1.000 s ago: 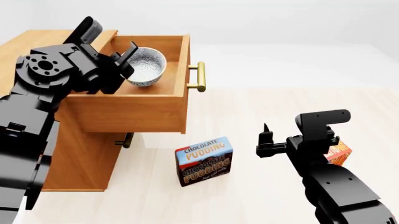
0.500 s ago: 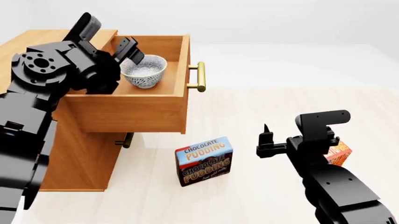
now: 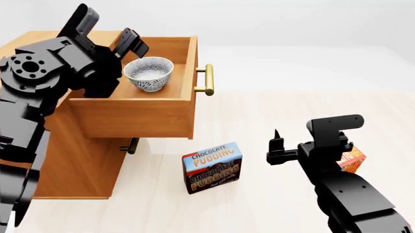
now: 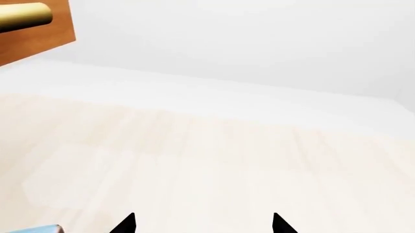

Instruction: Put the bowl in the top drawer of the cabinet.

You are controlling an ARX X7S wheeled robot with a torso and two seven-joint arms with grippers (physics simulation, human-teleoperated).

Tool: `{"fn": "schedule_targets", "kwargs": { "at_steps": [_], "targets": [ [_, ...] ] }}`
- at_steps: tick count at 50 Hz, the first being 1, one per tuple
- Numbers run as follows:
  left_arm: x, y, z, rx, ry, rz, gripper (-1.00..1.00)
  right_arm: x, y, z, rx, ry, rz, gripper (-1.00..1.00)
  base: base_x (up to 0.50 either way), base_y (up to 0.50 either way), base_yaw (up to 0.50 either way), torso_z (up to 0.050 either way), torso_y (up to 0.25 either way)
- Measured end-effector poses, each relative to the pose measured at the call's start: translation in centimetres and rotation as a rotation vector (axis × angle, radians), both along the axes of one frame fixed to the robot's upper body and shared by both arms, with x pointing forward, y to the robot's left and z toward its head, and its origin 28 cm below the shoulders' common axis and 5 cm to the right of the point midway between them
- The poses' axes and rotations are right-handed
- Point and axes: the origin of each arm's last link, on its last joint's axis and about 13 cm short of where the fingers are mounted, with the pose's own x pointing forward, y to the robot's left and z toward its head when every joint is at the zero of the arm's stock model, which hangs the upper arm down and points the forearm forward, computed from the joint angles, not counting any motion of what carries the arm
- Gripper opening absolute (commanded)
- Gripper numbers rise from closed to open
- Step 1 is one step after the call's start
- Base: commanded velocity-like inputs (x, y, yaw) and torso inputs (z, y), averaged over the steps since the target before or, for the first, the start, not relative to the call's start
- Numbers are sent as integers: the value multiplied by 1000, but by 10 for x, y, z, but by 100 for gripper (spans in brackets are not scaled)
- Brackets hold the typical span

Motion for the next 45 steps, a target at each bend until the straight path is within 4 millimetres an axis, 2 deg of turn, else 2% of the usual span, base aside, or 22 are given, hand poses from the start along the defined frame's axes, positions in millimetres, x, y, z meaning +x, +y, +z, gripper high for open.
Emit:
{"fn": "schedule_targets", "kwargs": {
  "at_steps": [25, 34, 45],
  "targets": [
    [-23, -5, 0, 41, -99, -97, 100, -1, -2, 1, 0, -4, -4, 100, 0, 0, 0, 2, 5],
    [-31, -3, 26, 54, -260, -114, 100, -1, -1, 1, 0, -2, -4, 100, 0, 0, 0, 0, 0],
    [-43, -2, 42, 66, -404, -136, 100, -2, -2, 0, 2, -1, -6, 100, 0, 0, 0, 0, 0]
  ]
}}
